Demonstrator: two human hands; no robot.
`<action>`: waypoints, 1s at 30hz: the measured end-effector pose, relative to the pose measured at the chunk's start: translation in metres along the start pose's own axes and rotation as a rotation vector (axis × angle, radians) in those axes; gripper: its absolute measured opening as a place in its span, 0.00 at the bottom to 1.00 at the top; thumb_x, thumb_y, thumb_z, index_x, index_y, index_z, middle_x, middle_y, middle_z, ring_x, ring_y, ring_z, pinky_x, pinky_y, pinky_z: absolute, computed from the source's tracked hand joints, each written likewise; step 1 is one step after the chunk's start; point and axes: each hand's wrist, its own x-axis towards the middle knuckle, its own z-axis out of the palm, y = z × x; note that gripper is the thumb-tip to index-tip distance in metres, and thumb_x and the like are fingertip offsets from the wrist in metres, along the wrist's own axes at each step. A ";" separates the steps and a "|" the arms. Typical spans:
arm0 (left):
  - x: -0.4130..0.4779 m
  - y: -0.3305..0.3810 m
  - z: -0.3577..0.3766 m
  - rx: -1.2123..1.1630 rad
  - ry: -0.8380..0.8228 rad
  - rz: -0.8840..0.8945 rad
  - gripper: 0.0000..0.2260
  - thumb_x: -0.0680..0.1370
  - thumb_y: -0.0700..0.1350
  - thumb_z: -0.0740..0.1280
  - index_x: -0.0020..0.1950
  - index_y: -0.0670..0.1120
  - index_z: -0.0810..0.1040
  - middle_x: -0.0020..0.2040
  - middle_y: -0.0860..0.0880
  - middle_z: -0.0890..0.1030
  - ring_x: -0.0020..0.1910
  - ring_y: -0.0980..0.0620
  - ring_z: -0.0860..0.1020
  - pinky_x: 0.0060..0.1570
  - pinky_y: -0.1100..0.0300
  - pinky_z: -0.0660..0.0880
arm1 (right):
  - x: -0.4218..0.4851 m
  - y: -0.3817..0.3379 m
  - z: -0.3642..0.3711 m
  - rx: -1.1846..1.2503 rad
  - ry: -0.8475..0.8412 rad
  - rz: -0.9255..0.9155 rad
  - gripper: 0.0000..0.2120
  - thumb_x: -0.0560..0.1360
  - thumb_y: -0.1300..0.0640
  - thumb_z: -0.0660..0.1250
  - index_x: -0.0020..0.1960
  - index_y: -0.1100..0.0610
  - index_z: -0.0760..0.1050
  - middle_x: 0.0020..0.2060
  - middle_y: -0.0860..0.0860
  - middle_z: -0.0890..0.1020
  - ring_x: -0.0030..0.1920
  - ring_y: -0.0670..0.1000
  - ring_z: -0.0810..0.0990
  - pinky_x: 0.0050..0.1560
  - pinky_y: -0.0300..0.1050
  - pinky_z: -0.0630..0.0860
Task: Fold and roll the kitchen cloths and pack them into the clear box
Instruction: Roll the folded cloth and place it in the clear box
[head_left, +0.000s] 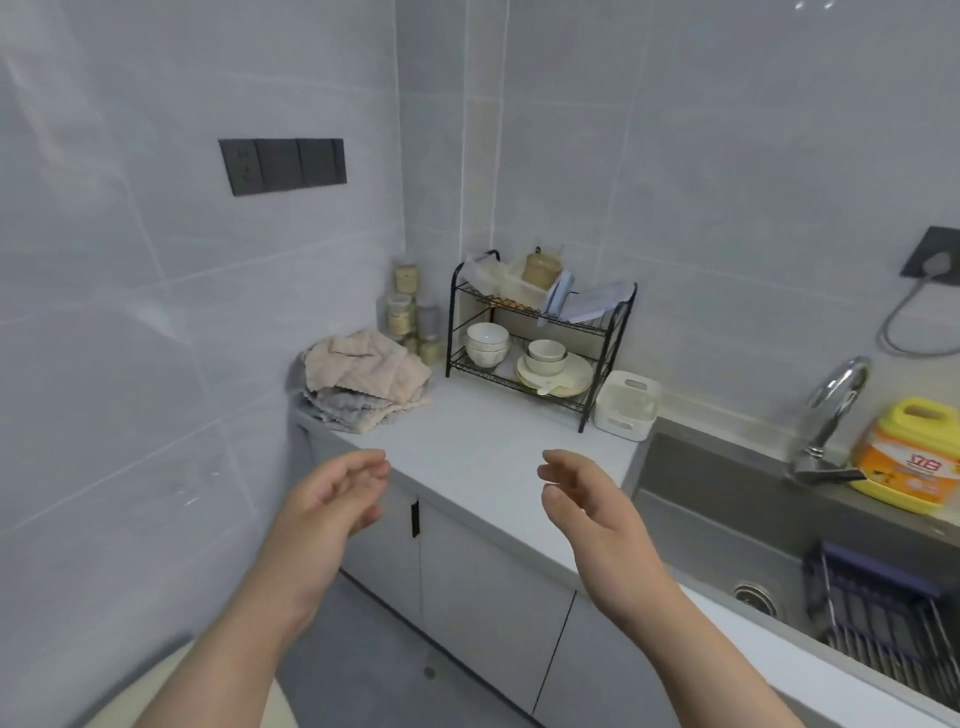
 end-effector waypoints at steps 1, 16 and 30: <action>0.008 -0.001 -0.008 -0.006 0.003 -0.003 0.10 0.79 0.36 0.64 0.56 0.48 0.80 0.55 0.49 0.83 0.57 0.52 0.79 0.57 0.53 0.76 | 0.009 -0.001 0.010 -0.003 -0.014 -0.001 0.13 0.80 0.56 0.62 0.59 0.39 0.72 0.57 0.38 0.78 0.56 0.33 0.74 0.51 0.31 0.71; 0.195 -0.033 -0.038 0.029 0.123 -0.098 0.09 0.73 0.42 0.70 0.51 0.51 0.83 0.53 0.50 0.84 0.56 0.52 0.80 0.58 0.51 0.76 | 0.216 0.042 0.085 0.049 -0.149 0.043 0.14 0.80 0.57 0.62 0.58 0.39 0.72 0.57 0.41 0.78 0.57 0.42 0.76 0.56 0.37 0.71; 0.411 -0.055 -0.054 0.106 0.162 -0.166 0.10 0.79 0.36 0.64 0.55 0.48 0.81 0.55 0.48 0.82 0.55 0.50 0.80 0.59 0.50 0.76 | 0.434 0.071 0.138 -0.006 -0.245 0.149 0.14 0.79 0.59 0.62 0.62 0.47 0.71 0.56 0.46 0.77 0.54 0.45 0.77 0.55 0.44 0.76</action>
